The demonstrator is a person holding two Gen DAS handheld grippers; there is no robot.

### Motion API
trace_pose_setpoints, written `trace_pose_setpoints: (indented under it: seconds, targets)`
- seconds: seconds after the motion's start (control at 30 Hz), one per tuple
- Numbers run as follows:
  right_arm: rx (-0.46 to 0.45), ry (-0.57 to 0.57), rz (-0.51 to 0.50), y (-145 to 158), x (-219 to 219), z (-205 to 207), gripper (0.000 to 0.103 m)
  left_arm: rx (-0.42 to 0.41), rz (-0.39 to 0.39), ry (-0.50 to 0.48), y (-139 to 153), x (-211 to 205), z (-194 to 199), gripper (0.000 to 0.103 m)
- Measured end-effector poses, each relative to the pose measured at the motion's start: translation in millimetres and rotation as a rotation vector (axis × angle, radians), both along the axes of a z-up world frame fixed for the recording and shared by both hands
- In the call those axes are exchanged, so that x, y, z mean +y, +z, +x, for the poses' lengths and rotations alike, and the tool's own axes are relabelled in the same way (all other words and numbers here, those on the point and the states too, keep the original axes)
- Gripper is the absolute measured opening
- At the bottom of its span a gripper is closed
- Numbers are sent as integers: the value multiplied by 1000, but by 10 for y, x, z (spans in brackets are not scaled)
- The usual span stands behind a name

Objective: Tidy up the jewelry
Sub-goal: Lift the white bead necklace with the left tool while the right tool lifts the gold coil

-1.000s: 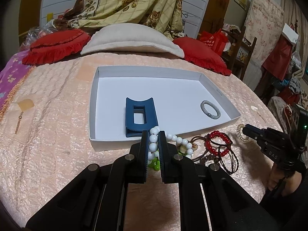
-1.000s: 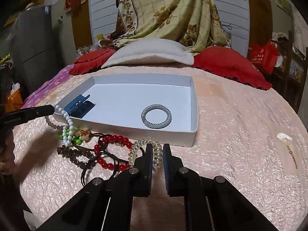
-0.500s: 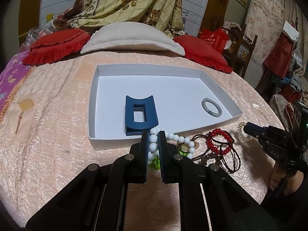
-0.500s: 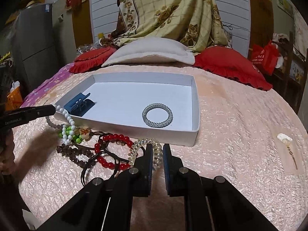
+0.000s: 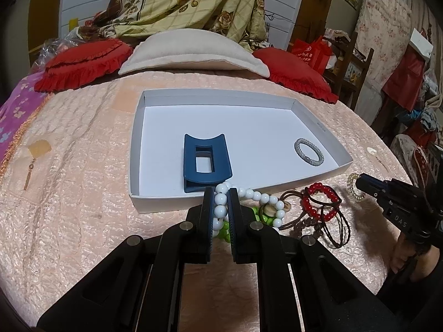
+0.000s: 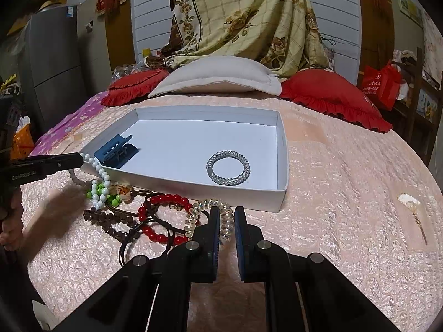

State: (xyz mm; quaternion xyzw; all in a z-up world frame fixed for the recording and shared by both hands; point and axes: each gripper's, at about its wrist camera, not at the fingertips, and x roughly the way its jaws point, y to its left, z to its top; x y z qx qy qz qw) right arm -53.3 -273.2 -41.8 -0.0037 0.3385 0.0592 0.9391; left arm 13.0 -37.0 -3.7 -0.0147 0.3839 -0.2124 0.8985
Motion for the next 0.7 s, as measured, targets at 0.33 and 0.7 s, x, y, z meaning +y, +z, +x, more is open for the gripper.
trace_pose_setpoints:
  seconds: [0.33,0.7]
  targets:
    - [-21,8,9,55,6,-21,10,-3,3,15,6,30,-2,8]
    - [-48,17,44,141,-7,-16,10,-66,-96,-45,376,41,-164,8]
